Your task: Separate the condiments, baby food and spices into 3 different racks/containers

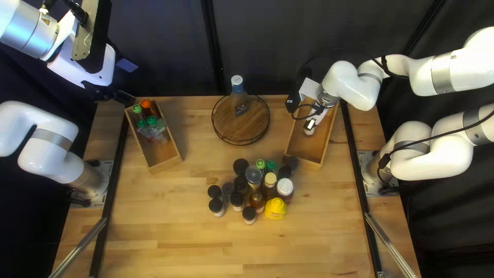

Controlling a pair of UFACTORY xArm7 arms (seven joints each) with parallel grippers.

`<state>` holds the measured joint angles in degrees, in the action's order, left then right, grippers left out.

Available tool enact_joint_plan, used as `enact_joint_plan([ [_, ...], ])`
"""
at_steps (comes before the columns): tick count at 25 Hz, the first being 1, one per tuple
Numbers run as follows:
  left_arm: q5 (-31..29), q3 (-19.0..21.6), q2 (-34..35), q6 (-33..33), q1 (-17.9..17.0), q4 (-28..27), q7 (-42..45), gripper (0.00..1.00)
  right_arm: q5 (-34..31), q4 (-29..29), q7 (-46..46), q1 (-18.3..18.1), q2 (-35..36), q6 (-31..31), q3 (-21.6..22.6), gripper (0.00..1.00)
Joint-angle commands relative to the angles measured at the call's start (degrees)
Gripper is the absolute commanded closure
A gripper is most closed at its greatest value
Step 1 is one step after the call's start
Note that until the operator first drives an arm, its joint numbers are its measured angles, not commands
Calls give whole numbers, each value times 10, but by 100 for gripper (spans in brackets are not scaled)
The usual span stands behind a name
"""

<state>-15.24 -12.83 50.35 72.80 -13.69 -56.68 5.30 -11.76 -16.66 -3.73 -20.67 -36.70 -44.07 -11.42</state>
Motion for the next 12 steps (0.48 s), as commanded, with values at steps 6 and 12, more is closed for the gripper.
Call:
enact_joint_plan([
  [6, 0, 0, 0, 0, 0, 0, 0, 0, 84, -115, -110, 117, -62, -160, 158, 0],
  [12, 0, 0, 0, 0, 0, 0, 0, 0, 117, -184, -146, 171, 24, -134, 228, 0],
])
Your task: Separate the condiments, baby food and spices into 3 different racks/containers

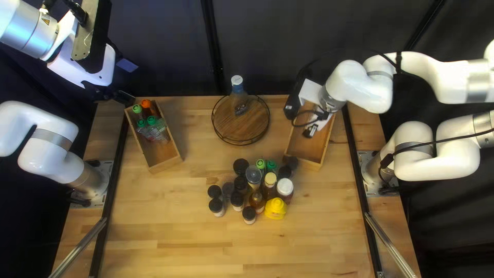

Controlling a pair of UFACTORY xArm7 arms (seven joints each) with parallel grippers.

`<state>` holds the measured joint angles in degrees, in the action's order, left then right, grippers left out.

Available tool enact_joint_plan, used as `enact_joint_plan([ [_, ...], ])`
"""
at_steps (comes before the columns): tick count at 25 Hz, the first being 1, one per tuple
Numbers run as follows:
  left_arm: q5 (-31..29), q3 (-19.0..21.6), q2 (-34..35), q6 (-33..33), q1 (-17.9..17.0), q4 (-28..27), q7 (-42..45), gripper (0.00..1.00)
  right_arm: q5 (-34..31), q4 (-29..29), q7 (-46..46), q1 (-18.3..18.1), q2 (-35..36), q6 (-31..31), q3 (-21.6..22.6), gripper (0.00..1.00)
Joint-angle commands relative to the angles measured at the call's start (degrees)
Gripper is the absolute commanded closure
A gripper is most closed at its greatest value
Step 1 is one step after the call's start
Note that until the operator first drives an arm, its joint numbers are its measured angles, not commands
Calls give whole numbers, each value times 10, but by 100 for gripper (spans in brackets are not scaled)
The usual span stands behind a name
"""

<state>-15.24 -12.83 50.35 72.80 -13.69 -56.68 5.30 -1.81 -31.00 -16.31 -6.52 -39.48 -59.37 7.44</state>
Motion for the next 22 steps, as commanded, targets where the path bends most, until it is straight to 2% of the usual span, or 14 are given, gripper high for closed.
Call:
enact_joint_plan([
  [1, 0, 0, 0, 0, 0, 0, 0, 0, 19, -46, -22, 32, 60, 22, 45, 0],
  [5, 0, 0, 0, 0, 0, 0, 0, 0, 17, -85, -35, 43, 125, 55, 75, 0],
  [12, 0, 0, 0, 0, 0, 0, 0, 0, 4, -128, -19, 39, 220, 108, 81, 0],
  [20, 0, 0, 0, 0, 0, 0, 0, 0, -9, -133, -13, 27, 307, 166, 74, 0],
  [21, 0, 0, 0, 0, 0, 0, 0, 0, -7, -131, -15, 26, 310, 168, 73, 4],
  [22, 0, 0, 0, 0, 0, 0, 0, 0, -4, -128, -17, 26, 310, 168, 72, 18],
])
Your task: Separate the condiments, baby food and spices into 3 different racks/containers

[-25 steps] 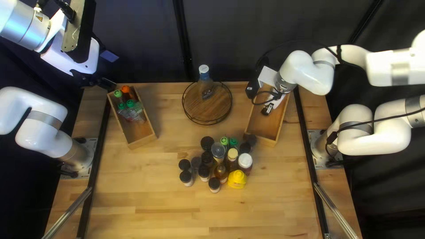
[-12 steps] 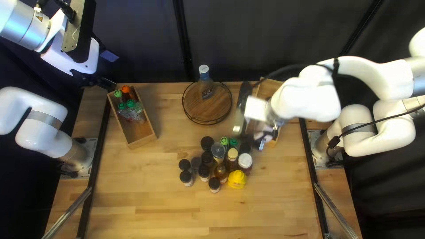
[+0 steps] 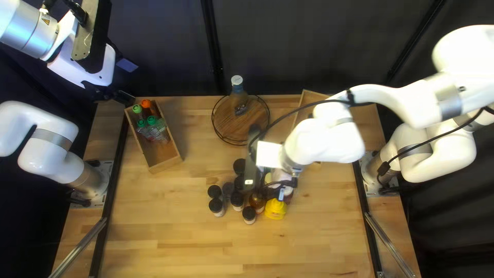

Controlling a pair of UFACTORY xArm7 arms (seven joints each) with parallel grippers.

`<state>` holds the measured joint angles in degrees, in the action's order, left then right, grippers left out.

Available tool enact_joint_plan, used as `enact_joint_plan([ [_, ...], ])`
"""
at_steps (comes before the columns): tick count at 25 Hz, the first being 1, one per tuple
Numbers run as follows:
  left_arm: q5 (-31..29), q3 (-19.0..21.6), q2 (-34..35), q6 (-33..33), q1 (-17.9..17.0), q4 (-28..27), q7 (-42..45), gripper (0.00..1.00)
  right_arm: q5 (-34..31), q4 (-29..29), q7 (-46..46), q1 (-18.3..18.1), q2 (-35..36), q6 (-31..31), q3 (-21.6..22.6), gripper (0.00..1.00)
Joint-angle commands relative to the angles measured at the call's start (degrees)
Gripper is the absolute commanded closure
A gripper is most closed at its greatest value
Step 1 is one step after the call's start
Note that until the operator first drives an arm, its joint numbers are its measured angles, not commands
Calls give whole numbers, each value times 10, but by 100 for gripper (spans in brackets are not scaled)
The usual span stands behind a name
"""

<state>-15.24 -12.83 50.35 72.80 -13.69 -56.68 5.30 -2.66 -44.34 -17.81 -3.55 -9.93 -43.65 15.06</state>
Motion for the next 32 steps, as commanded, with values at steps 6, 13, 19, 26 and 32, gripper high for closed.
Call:
enact_joint_plan([
  [6, 0, 0, 0, 0, 0, 0, 0, 0, 16, 16, -10, -2, -11, -4, -4, 75],
  [13, 0, 0, 0, 0, 0, 0, 0, 0, 17, 5, -8, -2, -19, -33, -5, 100],
  [19, 0, 0, 0, 0, 0, 0, 0, 0, 2, -68, -9, 0, -49, -137, 1, 100],
  [26, 0, 0, 0, 0, 0, 0, 0, 0, -22, -168, 16, -6, -73, -253, -3, 100],
  [32, 0, 0, 0, 0, 0, 0, 0, 0, -37, -260, 67, -19, -91, -348, -29, 100],
])
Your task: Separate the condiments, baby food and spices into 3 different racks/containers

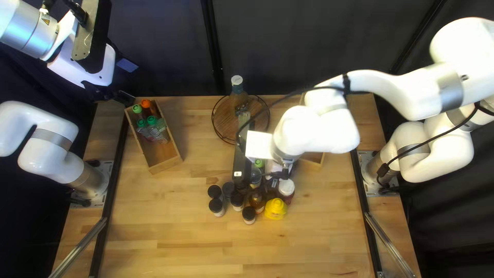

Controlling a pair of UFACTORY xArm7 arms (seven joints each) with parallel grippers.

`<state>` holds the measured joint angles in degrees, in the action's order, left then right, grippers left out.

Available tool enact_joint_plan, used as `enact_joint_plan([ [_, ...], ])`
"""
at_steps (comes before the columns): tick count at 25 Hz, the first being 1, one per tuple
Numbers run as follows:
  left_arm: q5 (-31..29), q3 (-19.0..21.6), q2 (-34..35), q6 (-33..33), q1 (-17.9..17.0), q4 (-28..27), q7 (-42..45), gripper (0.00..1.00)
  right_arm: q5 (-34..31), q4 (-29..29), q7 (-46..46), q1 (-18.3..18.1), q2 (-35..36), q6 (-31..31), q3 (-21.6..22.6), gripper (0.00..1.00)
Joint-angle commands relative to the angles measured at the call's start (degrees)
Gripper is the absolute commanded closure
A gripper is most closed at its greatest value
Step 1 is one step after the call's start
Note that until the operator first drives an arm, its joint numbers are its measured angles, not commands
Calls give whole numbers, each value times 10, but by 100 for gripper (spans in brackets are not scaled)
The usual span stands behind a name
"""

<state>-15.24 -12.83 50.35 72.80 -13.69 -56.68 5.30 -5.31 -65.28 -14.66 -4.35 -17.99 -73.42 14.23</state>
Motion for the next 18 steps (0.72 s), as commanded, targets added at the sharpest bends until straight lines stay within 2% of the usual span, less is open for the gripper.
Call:
enact_joint_plan([
  [1, 0, 0, 0, 0, 0, 0, 0, 0, -12, -57, 47, -14, -13, -56, -29, 100],
  [7, 0, 0, 0, 0, 0, 0, 0, 0, -17, -56, 130, -46, -31, -51, -101, 100],
  [11, 0, 0, 0, 0, 0, 0, 0, 0, -8, -9, 199, -75, -27, 11, -171, 100],
  [18, 0, 0, 0, 0, 0, 0, 0, 0, 27, 15, 266, -103, 35, 97, -245, 100],
])
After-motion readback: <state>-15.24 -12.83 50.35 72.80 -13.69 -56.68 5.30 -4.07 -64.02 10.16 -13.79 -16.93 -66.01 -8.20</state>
